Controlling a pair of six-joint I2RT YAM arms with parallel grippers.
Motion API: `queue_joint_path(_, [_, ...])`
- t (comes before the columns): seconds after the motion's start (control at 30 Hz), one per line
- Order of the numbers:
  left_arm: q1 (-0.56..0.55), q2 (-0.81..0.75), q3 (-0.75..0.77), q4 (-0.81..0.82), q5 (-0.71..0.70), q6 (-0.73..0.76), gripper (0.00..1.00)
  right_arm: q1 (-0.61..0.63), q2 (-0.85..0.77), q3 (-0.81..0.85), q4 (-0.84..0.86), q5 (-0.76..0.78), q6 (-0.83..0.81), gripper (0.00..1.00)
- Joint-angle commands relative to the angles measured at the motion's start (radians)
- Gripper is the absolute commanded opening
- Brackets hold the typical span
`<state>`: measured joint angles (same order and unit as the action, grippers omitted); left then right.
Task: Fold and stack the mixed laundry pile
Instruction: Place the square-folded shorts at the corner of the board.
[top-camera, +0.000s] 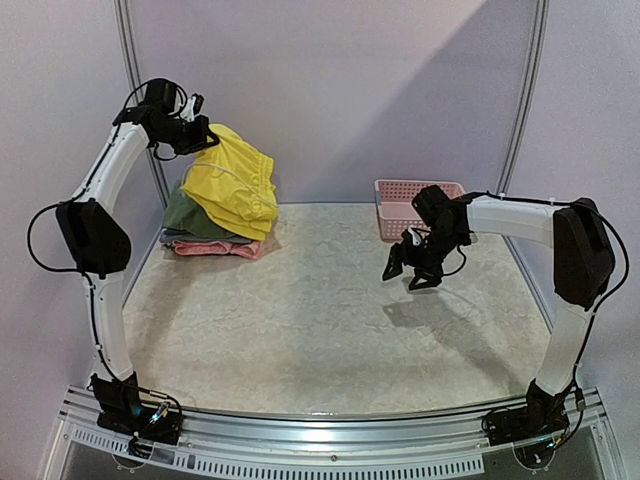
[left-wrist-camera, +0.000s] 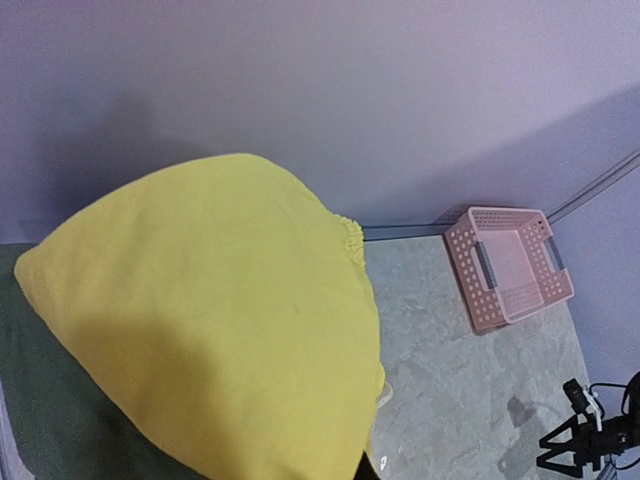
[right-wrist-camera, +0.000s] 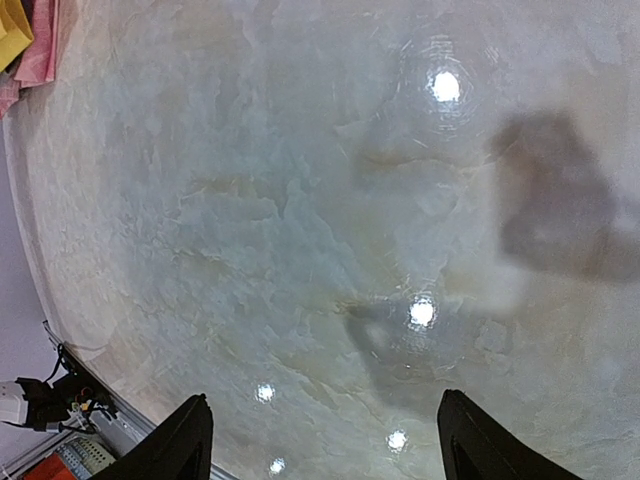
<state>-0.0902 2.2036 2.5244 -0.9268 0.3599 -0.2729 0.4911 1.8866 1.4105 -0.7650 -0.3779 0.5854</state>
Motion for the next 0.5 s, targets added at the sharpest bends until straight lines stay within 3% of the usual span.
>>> queue_joint_path(0.0, [0.065,-0.004,-0.002,0.008,-0.003,0.061,0.0,0.008,0.011,0.011,-0.023,0.001,-0.01,0.78])
queue_joint_path(0.47, [0.208,0.149,0.01,-0.009,0.005,0.156,0.0,0.023,0.056,0.053,-0.067,0.016,0.008,0.79])
